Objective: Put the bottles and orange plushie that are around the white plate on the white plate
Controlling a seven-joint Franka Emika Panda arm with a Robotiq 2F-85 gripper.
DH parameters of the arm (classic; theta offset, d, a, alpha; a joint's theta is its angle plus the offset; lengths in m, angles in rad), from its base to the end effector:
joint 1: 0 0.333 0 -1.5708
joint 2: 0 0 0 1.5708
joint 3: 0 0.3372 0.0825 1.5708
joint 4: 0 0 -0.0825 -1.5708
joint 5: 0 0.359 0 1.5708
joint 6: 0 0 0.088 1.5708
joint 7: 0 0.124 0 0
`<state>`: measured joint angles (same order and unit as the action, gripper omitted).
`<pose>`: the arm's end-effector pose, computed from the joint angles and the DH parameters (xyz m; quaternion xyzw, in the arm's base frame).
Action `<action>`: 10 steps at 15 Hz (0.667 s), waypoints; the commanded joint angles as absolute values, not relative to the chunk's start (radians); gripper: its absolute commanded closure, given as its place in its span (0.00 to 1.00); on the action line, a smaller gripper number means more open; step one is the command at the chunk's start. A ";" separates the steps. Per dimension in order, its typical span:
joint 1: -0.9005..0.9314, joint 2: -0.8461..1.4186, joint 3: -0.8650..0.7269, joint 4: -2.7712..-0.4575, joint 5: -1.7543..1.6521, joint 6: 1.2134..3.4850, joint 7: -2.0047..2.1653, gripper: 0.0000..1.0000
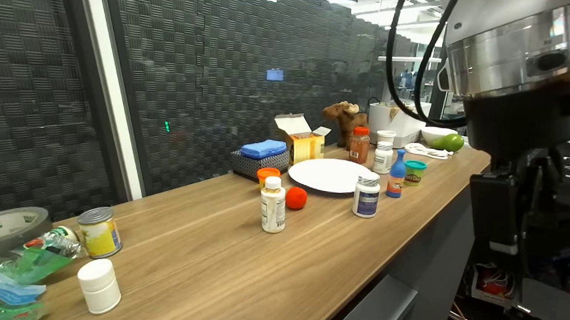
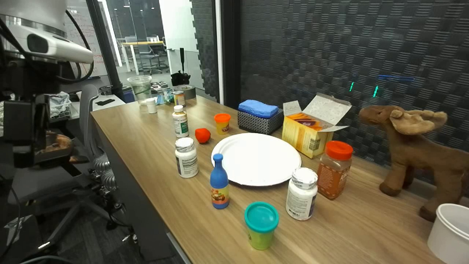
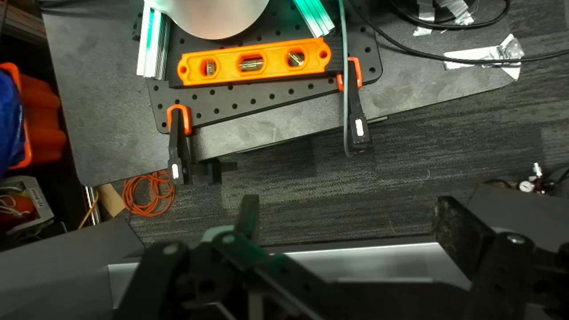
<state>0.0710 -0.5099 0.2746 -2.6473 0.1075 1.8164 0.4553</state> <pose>0.2801 0.1100 0.3928 0.9806 -0.1031 -0.1476 0.0771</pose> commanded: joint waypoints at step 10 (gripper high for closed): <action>0.068 -0.483 0.267 -2.611 0.061 1.822 0.469 0.00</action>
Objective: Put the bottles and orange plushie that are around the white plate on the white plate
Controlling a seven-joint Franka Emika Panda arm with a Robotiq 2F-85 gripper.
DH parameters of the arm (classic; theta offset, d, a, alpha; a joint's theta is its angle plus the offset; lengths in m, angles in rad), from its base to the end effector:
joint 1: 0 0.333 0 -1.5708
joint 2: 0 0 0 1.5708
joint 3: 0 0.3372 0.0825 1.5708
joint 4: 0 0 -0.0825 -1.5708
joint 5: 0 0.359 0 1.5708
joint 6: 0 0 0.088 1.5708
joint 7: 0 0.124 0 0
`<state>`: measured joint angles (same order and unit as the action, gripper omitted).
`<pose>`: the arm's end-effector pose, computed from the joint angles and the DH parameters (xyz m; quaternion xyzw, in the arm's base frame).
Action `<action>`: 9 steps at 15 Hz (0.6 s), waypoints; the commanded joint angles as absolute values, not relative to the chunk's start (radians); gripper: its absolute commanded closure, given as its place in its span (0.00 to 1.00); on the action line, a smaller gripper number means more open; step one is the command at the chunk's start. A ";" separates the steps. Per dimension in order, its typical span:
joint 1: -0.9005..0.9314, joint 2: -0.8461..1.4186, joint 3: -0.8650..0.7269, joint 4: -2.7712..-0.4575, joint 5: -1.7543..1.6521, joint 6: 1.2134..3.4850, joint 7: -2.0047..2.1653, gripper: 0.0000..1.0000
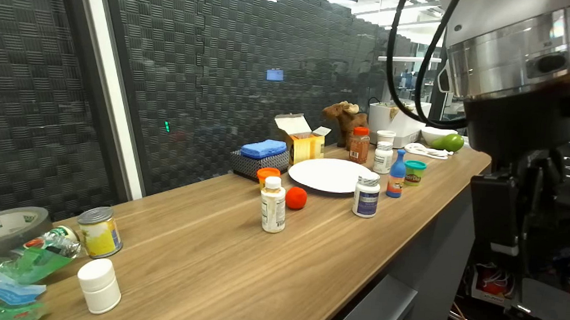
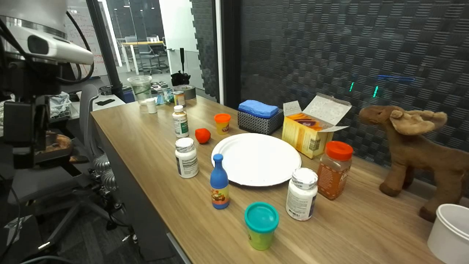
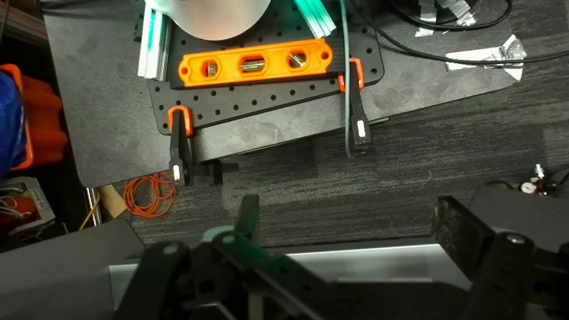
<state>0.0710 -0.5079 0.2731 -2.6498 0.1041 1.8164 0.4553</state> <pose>0.2798 0.1089 0.3913 0.9803 -0.1031 -0.1493 0.0787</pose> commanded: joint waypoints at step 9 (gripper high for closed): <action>0.014 -0.267 0.203 -2.325 -0.029 1.978 0.474 0.00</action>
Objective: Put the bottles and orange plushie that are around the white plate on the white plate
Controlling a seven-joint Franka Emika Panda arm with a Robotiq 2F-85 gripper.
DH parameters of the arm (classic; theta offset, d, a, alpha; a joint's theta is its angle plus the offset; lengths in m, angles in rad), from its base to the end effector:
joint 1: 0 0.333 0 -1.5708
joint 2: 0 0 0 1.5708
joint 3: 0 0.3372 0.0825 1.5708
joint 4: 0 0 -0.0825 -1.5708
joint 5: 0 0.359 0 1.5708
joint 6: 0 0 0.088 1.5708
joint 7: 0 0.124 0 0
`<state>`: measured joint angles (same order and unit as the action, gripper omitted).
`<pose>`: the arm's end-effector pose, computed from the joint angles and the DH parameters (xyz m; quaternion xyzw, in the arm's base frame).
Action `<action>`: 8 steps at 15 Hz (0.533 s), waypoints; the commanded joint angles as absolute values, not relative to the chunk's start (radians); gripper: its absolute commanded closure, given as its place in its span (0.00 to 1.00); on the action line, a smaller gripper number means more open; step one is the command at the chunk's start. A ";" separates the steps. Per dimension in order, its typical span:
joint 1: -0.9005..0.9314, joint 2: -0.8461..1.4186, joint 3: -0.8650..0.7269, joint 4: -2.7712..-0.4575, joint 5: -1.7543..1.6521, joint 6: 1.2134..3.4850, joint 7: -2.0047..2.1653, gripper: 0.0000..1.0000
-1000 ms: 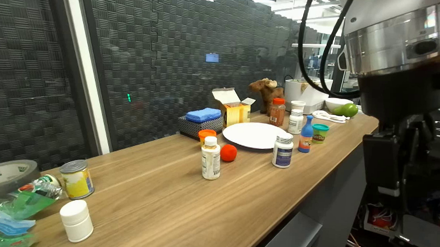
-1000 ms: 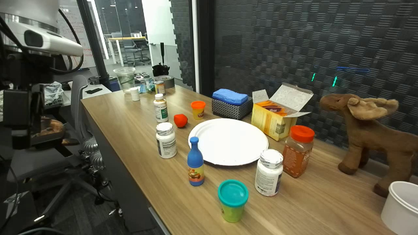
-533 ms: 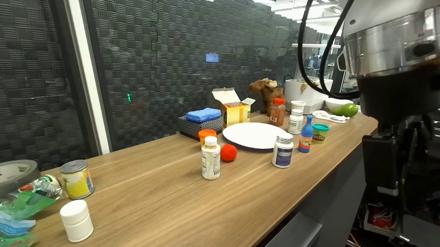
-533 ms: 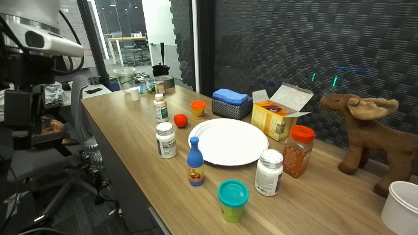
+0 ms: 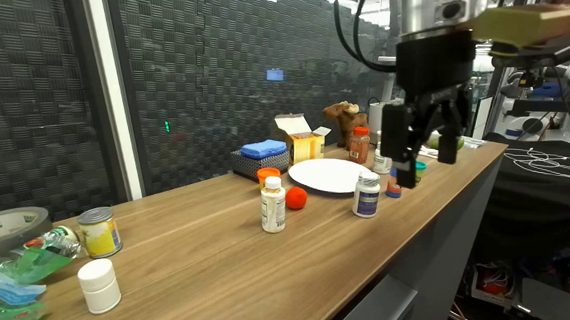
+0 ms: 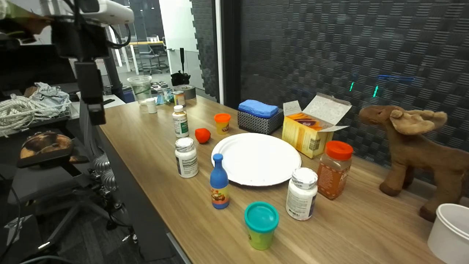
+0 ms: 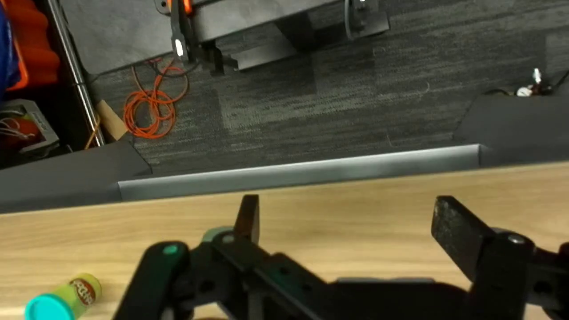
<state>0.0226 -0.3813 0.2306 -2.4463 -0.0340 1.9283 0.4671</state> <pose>0.3655 0.0948 0.4406 0.9895 -0.1103 -0.0487 0.0795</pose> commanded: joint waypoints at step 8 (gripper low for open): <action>0.029 0.018 0.136 -2.024 -0.029 2.083 0.467 0.00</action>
<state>0.0152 -0.0994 0.1564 -2.1666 -0.0265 2.0789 0.4660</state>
